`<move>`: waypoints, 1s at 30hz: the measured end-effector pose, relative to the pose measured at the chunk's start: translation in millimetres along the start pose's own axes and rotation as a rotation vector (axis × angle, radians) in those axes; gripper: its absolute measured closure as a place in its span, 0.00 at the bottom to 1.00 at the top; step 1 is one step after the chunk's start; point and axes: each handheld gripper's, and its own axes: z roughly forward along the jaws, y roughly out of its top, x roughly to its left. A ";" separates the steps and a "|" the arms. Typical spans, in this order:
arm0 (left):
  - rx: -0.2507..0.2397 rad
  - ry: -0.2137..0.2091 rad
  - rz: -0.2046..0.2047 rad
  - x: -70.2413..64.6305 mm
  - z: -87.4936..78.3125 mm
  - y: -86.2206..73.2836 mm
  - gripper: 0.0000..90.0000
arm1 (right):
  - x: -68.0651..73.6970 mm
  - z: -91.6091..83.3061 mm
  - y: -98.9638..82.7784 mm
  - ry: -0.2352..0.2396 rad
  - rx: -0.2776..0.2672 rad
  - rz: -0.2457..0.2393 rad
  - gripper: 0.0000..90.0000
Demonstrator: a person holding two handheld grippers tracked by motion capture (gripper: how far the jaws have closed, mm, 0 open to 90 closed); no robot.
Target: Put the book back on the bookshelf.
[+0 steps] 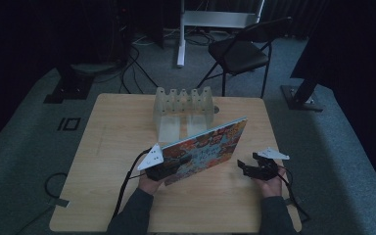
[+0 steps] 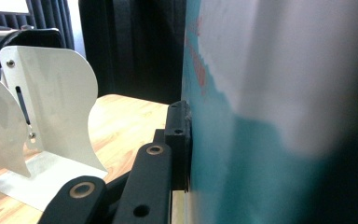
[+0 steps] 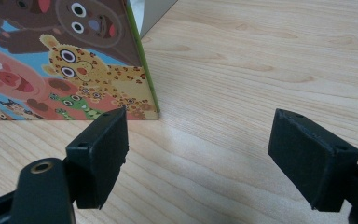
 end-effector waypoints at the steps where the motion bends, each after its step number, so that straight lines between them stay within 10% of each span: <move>1: 0.002 -0.001 0.000 0.0 0.0 -0.3 0.87 | -0.1 -0.1 0.0 0.000 0.000 0.000 0.22; 30: 0.011 -0.007 -0.075 3.8 3.8 -19.4 0.83 | 0.4 2.1 -1.9 -0.008 0.024 -0.017 0.22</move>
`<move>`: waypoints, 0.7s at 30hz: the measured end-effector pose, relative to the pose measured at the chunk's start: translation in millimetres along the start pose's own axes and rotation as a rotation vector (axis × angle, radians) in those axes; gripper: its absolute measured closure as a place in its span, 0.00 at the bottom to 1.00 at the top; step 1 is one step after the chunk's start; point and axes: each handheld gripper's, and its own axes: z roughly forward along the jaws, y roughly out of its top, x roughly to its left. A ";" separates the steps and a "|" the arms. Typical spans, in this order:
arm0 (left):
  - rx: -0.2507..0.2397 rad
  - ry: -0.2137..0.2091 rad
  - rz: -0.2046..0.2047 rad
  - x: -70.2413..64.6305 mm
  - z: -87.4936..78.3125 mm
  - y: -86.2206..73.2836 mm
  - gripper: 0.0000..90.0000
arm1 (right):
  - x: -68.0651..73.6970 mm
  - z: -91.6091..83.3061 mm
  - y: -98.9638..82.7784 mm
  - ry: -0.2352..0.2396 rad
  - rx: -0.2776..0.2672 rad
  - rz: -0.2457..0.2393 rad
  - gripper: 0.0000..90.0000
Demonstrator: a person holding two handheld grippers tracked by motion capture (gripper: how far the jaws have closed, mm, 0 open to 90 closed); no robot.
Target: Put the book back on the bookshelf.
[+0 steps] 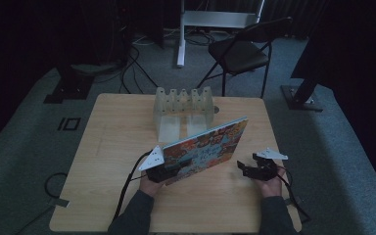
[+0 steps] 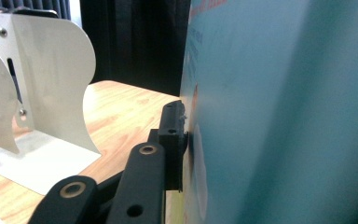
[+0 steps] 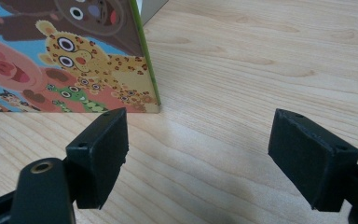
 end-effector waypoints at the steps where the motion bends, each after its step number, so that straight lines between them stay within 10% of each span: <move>1: -0.004 0.004 -0.006 0.1 0.3 -0.5 0.84 | 0.1 0.1 -0.1 0.000 0.001 0.000 0.22; 21: 0.005 0.036 0.002 -4.1 0.6 1.1 0.89 | -3.0 2.3 -2.9 -0.008 0.012 0.012 0.22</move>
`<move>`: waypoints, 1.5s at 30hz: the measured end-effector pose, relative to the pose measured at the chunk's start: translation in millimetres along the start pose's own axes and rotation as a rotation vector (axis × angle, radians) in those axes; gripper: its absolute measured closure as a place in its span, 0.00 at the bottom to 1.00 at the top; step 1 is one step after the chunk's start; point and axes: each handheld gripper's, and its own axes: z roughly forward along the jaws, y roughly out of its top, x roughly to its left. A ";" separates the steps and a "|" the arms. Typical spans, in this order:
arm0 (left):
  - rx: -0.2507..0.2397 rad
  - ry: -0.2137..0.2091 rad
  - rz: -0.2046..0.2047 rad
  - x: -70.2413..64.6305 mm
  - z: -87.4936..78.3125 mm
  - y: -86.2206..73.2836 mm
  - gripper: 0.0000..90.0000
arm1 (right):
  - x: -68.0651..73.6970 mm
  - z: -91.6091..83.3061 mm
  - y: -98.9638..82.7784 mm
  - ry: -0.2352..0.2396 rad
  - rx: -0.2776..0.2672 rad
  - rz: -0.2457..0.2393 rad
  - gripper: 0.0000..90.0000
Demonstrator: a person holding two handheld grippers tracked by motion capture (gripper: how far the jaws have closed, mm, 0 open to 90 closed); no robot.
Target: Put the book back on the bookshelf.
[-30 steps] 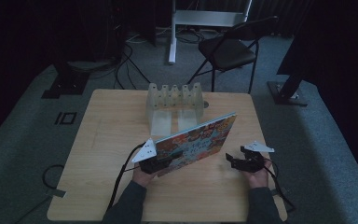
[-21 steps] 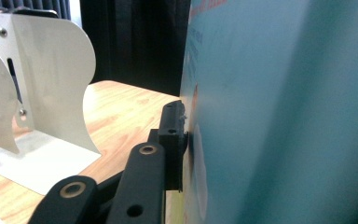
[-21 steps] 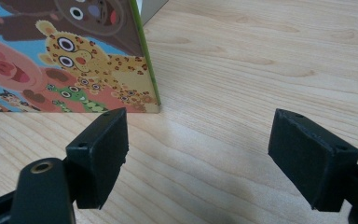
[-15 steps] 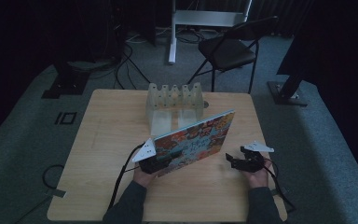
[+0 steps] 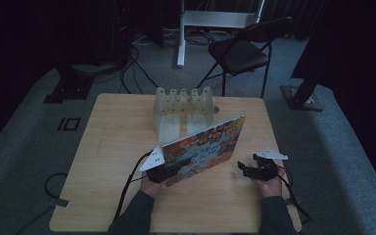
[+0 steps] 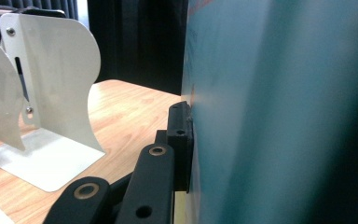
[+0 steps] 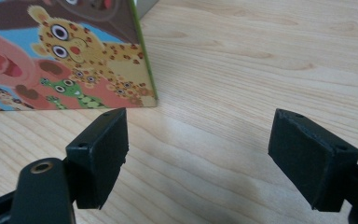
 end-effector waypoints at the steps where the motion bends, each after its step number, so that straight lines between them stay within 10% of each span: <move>1: 0.000 0.005 0.000 -0.8 0.0 0.0 0.89 | -0.5 0.0 -0.1 -0.014 0.004 0.001 0.22; 18: 0.016 0.073 -0.044 -4.5 -6.1 6.7 0.90 | 1.6 8.6 -4.1 -0.057 0.058 -0.041 0.22; 45: 0.005 0.148 -0.008 -6.6 -32.6 24.2 0.90 | -0.8 16.4 -4.8 -0.083 0.116 -0.029 0.15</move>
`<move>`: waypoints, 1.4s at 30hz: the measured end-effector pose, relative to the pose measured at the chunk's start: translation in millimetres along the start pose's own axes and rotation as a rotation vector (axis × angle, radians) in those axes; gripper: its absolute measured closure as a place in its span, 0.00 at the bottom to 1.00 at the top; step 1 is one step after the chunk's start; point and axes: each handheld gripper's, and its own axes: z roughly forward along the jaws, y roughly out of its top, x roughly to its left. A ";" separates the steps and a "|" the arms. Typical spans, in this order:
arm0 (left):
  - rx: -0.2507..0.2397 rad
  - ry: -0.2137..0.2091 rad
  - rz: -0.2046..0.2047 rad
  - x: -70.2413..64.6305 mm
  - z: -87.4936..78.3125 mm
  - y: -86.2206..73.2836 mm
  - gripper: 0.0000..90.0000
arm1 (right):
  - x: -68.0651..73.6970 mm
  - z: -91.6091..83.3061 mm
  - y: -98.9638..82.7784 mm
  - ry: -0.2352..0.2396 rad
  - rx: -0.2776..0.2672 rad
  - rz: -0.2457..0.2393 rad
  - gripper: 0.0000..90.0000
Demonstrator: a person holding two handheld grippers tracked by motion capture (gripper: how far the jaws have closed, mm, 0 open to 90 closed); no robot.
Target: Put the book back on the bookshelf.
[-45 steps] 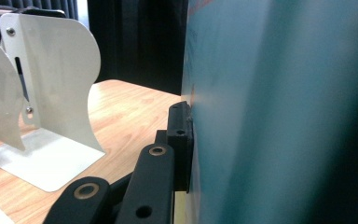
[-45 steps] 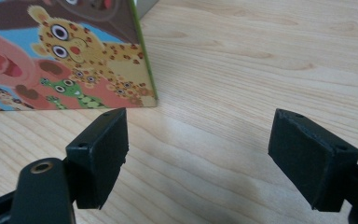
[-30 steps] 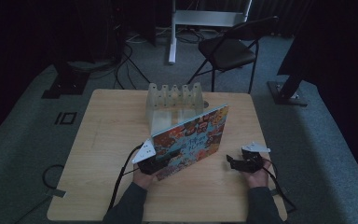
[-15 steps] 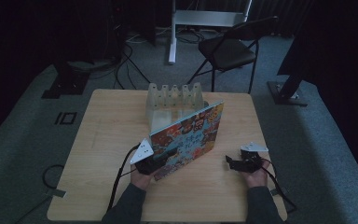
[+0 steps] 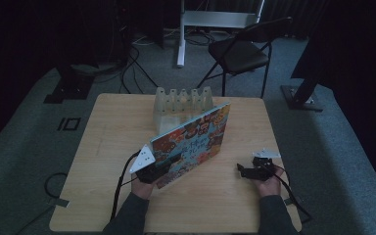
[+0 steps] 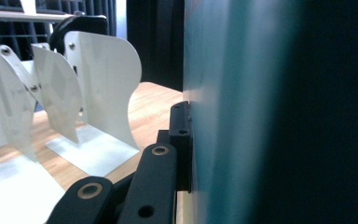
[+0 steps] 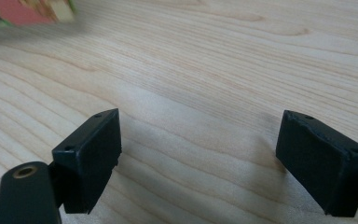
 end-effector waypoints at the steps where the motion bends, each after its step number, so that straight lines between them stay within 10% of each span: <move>1: 0.000 0.000 0.003 0.7 -1.3 0.9 0.90 | 0.3 0.9 0.3 -0.019 0.010 -0.002 0.15; 42: -0.013 0.073 0.027 13.1 -28.9 14.0 0.90 | -0.8 1.6 0.5 -0.011 0.014 0.003 0.15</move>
